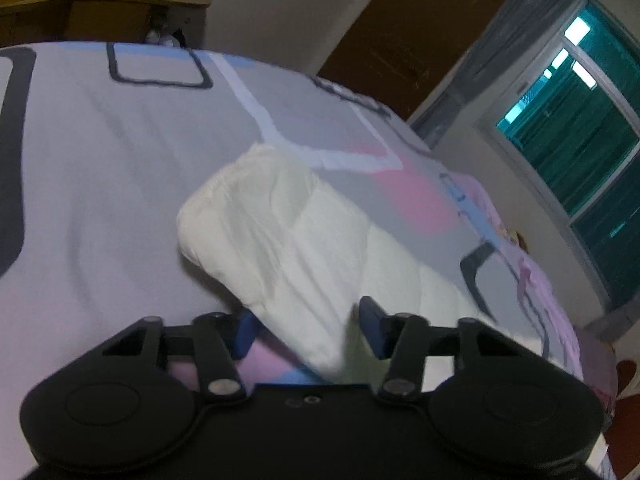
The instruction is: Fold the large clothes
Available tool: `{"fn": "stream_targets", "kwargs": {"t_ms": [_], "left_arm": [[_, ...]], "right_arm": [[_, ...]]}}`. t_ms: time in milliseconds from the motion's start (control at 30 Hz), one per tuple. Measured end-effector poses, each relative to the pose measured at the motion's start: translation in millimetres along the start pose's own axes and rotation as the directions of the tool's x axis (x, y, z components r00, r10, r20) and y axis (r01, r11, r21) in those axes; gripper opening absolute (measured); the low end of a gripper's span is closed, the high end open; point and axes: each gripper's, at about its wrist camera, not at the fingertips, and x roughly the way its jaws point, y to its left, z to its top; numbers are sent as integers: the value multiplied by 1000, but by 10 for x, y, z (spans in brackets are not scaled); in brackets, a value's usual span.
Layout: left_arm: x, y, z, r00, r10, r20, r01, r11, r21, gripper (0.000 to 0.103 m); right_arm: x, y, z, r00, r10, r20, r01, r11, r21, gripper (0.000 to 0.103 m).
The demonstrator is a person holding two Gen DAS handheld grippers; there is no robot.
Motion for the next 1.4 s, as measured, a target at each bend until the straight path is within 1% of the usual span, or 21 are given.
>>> {"fn": "stream_targets", "kwargs": {"t_ms": [33, 133, 233, 300, 400, 467, 533, 600, 700, 767, 867, 1000, 1033, 1067, 1100, 1133, 1167, 1233, 1267, 1333, 1400], "left_arm": [[-6, -51, 29, 1000, -12, 16, 12, 1000, 21, 14], [-93, -315, 67, 995, -56, 80, 47, 993, 110, 12], [-284, -798, -39, 986, -133, 104, 105, 965, 242, 13], [-401, -1170, -214, 973, -220, 66, 185, 922, 340, 13], [-525, -1776, -588, 947, -319, -40, 299, 824, 481, 15], [-572, -2162, -890, 921, -370, -125, 376, 756, 536, 15], [-586, -2493, -1191, 892, -402, -206, 444, 698, 561, 15], [-543, -2797, -1500, 862, -413, -293, 504, 648, 570, 15], [-540, -3163, -1949, 827, -404, -391, 562, 580, 590, 15], [-535, -3334, -2204, 804, -407, -434, 595, 547, 589, 15], [-572, -3558, -2571, 776, -403, -485, 630, 501, 593, 15], [-490, -3712, -2958, 739, -380, -556, 673, 433, 599, 15], [-452, -3774, -3056, 730, -363, -578, 683, 414, 602, 17], [-428, -3806, -3145, 721, -347, -600, 693, 397, 602, 31], [-406, -3836, -3238, 701, -341, -626, 713, 375, 593, 41], [-389, -3859, -3310, 691, -338, -640, 722, 364, 588, 73], [-429, -3856, -3367, 691, -346, -635, 722, 359, 591, 89], [-523, -3852, -3372, 695, -379, -612, 719, 342, 605, 87], [-558, -3841, -3316, 697, -392, -601, 716, 346, 606, 85], [-602, -3764, -3114, 711, -413, -570, 703, 384, 599, 85], [-628, -3625, -2824, 738, -437, -514, 673, 431, 601, 84]], "right_arm": [[-16, 13, 10, 1000, 2, 5, -2, 1000, 3, 60], [-72, 81, 63, 1000, 11, 23, -12, 1000, 8, 60], [-101, 130, 90, 999, 19, 38, -19, 1000, 1, 60], [-81, 142, 112, 999, 25, 39, -25, 1000, 8, 60], [-38, 154, 148, 998, 46, 43, -48, 999, 25, 60], [-19, 163, 174, 997, 68, 44, -70, 997, 35, 60], [-22, 178, 189, 995, 89, 51, -91, 995, 38, 60], [-39, 181, 207, 992, 112, 57, -114, 993, 43, 60], [-77, 111, 237, 988, 136, 67, -140, 988, 61, 60], [-98, 31, 251, 987, 145, 71, -150, 986, 79, 60], [-128, -110, 253, 985, 155, 72, -162, 981, 108, 60], [-137, -306, 246, 983, 171, 60, -179, 973, 146, 60], [-140, -354, 242, 983, 175, 61, -183, 970, 157, 60], [-142, -401, 238, 981, 183, 63, -191, 966, 172, 60], [-136, -441, 241, 979, 194, 61, -202, 962, 184, 61], [-128, -470, 236, 977, 205, 58, -213, 957, 195, 61], [-116, -479, 237, 975, 217, 57, -224, 953, 204, 61], [-83, -470, 246, 968, 246, 48, -251, 944, 215, 61], [-64, -443, 254, 964, 264, 44, -267, 939, 217, 61], [-14, -342, 273, 952, 303, 35, -304, 929, 210, 60], [47, -210, 292, 939, 344, 24, -342, 919, 198, 60]]}}
